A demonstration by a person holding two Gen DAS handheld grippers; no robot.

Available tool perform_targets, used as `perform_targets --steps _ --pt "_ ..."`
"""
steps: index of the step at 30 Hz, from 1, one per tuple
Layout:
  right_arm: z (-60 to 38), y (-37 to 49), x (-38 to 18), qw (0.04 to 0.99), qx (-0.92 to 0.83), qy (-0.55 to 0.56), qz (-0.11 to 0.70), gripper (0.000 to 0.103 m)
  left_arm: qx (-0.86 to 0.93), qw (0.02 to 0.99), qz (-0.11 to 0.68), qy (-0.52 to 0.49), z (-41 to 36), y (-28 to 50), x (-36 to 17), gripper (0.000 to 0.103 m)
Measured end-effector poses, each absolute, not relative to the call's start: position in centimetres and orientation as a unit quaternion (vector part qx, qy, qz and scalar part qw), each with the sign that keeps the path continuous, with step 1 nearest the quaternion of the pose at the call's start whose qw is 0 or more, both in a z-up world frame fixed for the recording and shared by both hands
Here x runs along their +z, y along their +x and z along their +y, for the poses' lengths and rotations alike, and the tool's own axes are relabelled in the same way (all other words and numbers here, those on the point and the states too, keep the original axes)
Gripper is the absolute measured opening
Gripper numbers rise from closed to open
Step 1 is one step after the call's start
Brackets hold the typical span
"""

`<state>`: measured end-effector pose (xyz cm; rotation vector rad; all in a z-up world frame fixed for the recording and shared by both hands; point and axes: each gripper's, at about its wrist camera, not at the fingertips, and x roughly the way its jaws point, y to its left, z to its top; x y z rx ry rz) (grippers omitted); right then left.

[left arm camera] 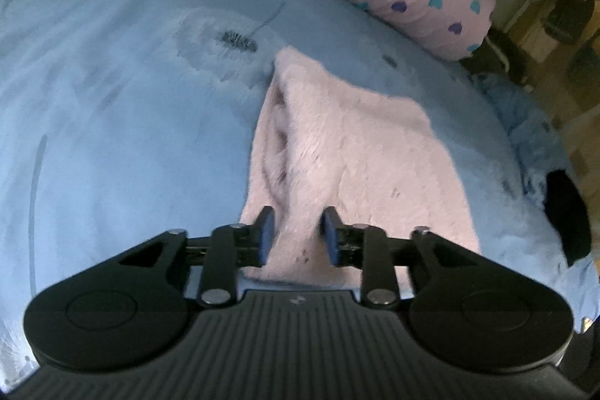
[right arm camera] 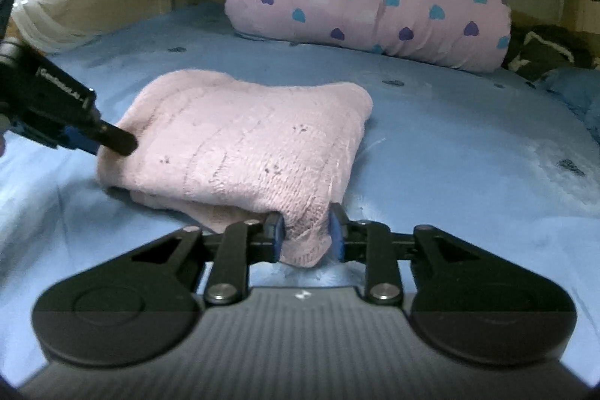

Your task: Fold small clothes

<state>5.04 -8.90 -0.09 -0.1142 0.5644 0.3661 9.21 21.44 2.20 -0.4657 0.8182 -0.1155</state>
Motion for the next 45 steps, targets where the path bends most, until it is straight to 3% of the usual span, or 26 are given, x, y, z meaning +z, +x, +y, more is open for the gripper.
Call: perform_targets --steps 1,3,4,6,10,22,45 --pt "-9.2 5.0 0.2 0.941 0.184 -0.049 0.28 0.033 -0.054 0.892 0.387 -0.226 21.3 9.2 2.6 0.061" --pt "-9.9 4.8 0.8 0.94 0.192 -0.031 0.281 0.036 -0.052 0.899 0.372 -0.224 21.0 9.1 3.2 0.074" --pt "-10.3 4.8 1.1 0.939 0.195 -0.024 0.282 0.043 -0.054 0.902 0.365 -0.223 20.7 9.1 3.5 0.079" --pt "-10.9 4.9 1.7 0.94 0.196 -0.01 0.28 0.057 -0.061 0.904 0.363 -0.219 20.2 9.2 3.6 0.081" --pt "-12.2 6.5 2.6 0.936 0.199 0.049 0.288 0.071 -0.047 0.899 0.378 -0.219 19.3 10.2 2.7 0.082" --pt "-13.1 13.9 0.1 0.879 0.207 0.198 0.381 0.072 -0.029 0.889 0.391 -0.235 19.1 13.1 0.0 0.092" --pt "-12.1 16.9 -3.2 0.836 0.255 0.241 0.422 0.08 -0.034 0.888 0.392 -0.238 19.1 13.9 -0.9 0.094"
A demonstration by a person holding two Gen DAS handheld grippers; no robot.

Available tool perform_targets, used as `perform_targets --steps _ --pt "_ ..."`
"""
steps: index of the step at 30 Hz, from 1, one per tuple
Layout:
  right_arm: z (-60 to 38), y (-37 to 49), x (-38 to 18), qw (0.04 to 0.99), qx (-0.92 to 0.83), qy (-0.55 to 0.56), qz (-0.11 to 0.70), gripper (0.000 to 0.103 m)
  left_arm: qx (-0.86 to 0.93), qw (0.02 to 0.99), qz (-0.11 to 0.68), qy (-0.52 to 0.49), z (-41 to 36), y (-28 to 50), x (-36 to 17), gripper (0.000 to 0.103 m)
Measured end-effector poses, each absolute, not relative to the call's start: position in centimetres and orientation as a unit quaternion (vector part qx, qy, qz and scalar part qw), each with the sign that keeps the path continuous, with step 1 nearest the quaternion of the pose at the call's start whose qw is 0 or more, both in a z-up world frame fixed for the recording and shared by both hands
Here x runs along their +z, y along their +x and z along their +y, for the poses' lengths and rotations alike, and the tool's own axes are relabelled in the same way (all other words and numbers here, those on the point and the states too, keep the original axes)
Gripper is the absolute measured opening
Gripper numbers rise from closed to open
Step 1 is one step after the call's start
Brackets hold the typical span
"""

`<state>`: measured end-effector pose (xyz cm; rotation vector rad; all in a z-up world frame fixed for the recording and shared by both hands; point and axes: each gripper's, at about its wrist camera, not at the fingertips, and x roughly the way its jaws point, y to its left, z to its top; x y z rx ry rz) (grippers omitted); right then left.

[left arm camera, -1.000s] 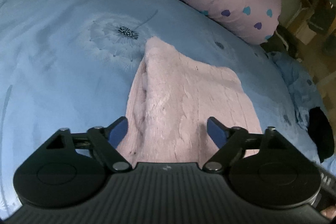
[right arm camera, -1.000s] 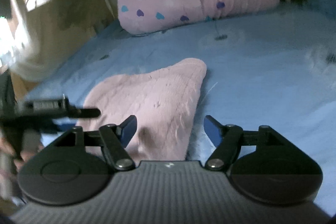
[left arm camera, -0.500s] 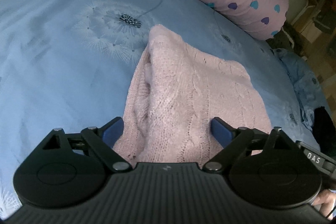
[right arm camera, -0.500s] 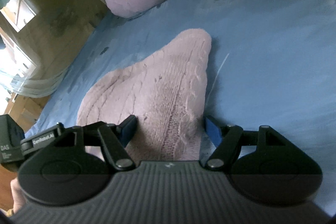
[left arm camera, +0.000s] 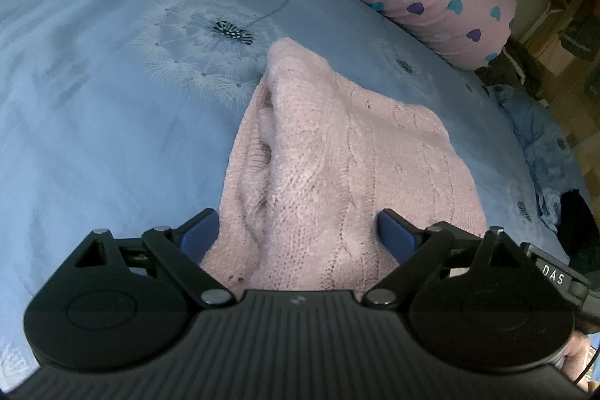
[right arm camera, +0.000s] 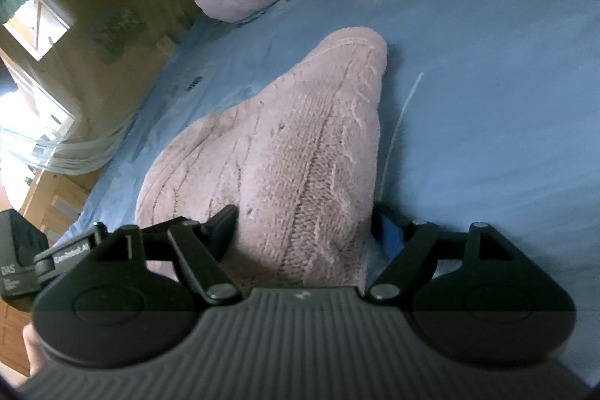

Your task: Fold small clothes

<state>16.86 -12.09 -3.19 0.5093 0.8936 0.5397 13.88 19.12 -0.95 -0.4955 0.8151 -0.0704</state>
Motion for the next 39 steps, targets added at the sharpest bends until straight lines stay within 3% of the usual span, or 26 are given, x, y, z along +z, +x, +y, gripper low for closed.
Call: perform_targets --steps 3,6,7,10,13,28,39 --pt "-11.7 17.2 -3.2 0.833 0.261 0.243 0.423 0.08 -0.041 0.887 0.388 -0.246 19.4 13.8 -1.2 0.09" --pt "-11.0 17.5 -3.1 0.833 0.264 0.239 0.423 0.078 -0.059 0.881 0.384 -0.27 19.7 13.8 -1.4 0.075" --pt "-10.8 17.6 -3.1 0.833 0.265 0.239 0.422 0.071 -0.069 0.875 0.384 -0.285 20.0 13.8 -1.5 0.067" --pt "-10.7 17.6 -2.6 0.832 0.267 0.249 0.418 0.055 -0.086 0.861 0.384 -0.323 20.7 13.8 -1.9 0.055" --pt "-10.6 17.2 -1.6 0.835 0.269 0.251 0.41 0.049 -0.093 0.857 0.381 -0.334 20.9 13.5 -1.6 0.05" --pt "-16.5 10.5 4.3 0.811 0.272 0.31 0.416 0.047 -0.167 0.846 0.419 -0.285 13.7 6.4 1.9 0.049" --pt "-24.1 2.3 3.3 0.817 0.237 0.303 0.429 0.047 -0.163 0.865 0.429 -0.203 6.9 -3.4 0.7 0.049"
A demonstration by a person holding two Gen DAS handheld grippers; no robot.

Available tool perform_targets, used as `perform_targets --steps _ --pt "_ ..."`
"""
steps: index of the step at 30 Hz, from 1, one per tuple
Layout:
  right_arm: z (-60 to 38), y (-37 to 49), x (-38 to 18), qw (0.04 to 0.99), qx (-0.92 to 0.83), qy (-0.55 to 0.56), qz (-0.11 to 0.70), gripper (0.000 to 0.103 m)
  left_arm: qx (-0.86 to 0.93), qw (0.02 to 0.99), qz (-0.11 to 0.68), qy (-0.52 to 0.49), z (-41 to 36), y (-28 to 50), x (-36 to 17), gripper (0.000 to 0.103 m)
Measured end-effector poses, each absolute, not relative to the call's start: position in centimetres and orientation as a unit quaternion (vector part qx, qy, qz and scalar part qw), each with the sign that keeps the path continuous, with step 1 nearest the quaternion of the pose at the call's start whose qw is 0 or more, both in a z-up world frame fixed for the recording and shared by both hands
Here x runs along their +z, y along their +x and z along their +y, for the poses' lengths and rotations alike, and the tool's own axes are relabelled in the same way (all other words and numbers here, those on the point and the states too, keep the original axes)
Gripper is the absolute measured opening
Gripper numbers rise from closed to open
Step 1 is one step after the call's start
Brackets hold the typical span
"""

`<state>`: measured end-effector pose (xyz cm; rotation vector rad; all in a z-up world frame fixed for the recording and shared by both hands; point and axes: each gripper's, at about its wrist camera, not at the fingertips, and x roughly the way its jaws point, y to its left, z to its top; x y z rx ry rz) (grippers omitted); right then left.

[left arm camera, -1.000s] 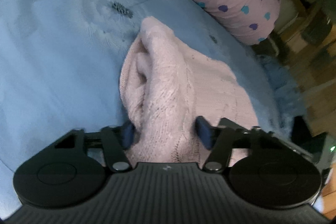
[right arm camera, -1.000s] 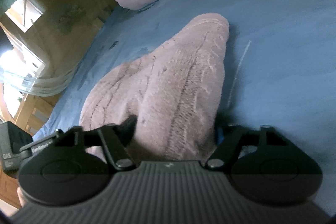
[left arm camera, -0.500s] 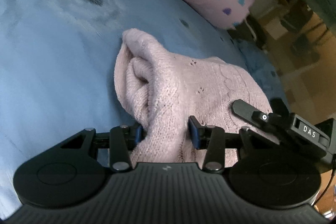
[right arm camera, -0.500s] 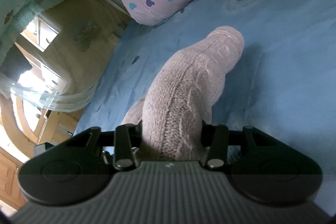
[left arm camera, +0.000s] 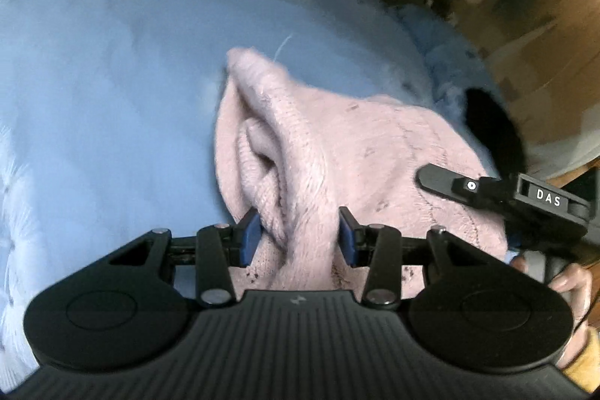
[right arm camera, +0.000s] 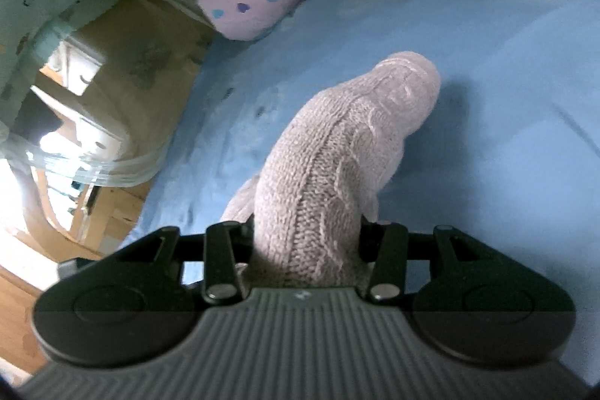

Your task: Fold small clothes

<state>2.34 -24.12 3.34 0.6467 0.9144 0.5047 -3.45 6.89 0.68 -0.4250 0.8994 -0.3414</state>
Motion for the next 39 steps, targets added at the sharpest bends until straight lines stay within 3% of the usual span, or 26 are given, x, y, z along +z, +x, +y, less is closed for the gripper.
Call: perform_targets --steps 2,7,12,17,18,22,23,28,39 --pt "-24.6 1.8 2.1 0.828 0.219 0.277 0.435 0.049 -0.154 0.869 0.43 -0.192 6.4 -4.2 -0.2 0.049" --pt "-25.0 1.0 -0.9 0.849 0.189 0.237 0.434 0.064 -0.141 0.87 0.429 -0.198 6.2 -5.1 -0.6 0.05" --pt "-25.0 -1.4 0.7 0.878 0.172 0.207 0.396 0.065 -0.117 0.885 0.416 -0.174 5.7 -6.0 1.1 0.05" --pt "-24.7 -7.0 3.8 0.936 0.134 0.167 0.28 0.064 -0.083 0.902 0.408 -0.113 4.8 -7.5 2.4 0.05" --pt "-24.5 -7.9 4.0 0.939 0.137 0.163 0.269 0.062 -0.079 0.903 0.409 -0.106 4.8 -7.8 2.5 0.05" --pt "-23.7 -9.0 3.2 0.939 0.136 0.144 0.282 0.027 -0.064 0.911 0.404 -0.06 3.9 -8.2 2.1 0.05" --pt "-23.6 -8.8 2.6 0.937 0.136 0.138 0.291 0.025 -0.062 0.911 0.405 -0.056 3.8 -8.1 1.9 0.05" --pt "-22.6 -9.2 0.6 0.946 0.136 0.09 0.282 0.025 -0.055 0.912 0.402 -0.052 4.3 -7.7 0.9 0.06" --pt "-22.4 -11.1 2.4 0.948 0.128 0.085 0.28 0.03 -0.061 0.916 0.392 -0.061 3.2 -10.2 3.0 0.066"
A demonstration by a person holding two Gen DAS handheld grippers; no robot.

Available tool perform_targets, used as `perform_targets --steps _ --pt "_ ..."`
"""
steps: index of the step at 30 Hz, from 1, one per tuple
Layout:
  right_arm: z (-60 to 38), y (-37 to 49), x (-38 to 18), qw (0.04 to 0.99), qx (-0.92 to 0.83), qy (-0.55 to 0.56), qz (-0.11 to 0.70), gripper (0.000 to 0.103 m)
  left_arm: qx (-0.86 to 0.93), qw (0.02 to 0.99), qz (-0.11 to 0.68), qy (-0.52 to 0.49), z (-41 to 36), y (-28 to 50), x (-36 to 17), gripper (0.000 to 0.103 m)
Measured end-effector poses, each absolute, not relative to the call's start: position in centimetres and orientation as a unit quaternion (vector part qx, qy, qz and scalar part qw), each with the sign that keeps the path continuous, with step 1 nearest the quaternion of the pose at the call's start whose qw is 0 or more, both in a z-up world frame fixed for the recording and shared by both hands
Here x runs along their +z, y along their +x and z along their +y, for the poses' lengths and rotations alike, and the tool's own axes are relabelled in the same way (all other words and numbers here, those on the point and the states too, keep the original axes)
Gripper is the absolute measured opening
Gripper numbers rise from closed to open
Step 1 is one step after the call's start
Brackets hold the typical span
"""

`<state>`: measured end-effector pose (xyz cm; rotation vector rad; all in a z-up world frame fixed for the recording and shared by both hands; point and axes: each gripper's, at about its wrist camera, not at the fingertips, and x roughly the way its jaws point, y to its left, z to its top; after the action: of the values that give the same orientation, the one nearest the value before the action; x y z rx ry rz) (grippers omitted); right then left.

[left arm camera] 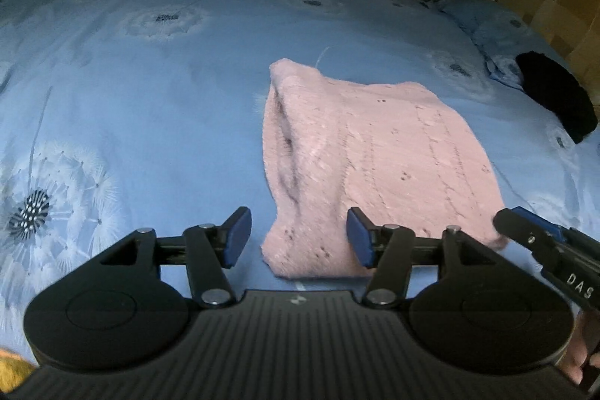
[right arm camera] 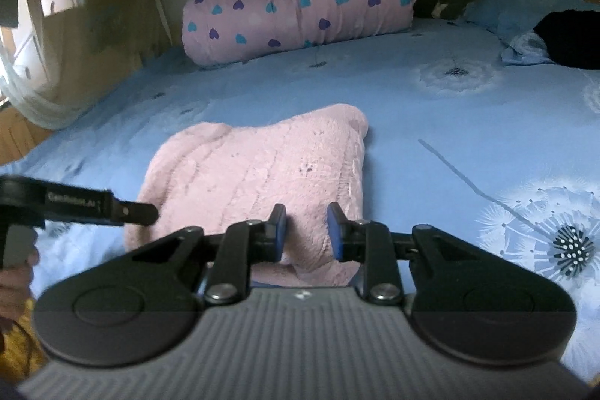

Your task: Fold small clothes

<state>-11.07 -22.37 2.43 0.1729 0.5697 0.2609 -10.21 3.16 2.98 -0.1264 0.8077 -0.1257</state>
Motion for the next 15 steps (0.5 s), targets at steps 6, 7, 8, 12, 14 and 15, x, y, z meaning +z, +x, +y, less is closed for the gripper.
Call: perform_targets --steps 6,7,8,12,14,15 --pt "-21.3 -12.9 3.5 0.951 0.14 0.066 0.269 0.054 -0.051 0.923 0.378 -0.058 2.2 -12.4 4.1 0.081" --pt "-21.0 -13.2 3.7 0.951 0.142 0.059 0.267 0.054 -0.051 0.923 0.376 -0.056 2.0 -12.7 4.2 0.085" --pt "-20.8 -13.4 3.8 0.951 0.143 0.053 0.267 0.055 -0.05 0.924 0.376 -0.054 1.8 -13.1 4.2 0.086" --pt "-20.3 -13.6 3.7 0.949 0.135 0.036 0.282 0.065 -0.036 0.928 0.368 -0.036 0.9 -14.2 4.3 0.096" --pt "-20.0 -13.8 3.5 0.949 0.129 0.025 0.285 0.07 -0.029 0.93 0.365 -0.02 0.3 -14.5 4.2 0.097" --pt "-19.9 -14.0 3.3 0.95 0.126 0.02 0.286 0.07 -0.027 0.931 0.364 -0.015 0.0 -14.7 4.0 0.098"
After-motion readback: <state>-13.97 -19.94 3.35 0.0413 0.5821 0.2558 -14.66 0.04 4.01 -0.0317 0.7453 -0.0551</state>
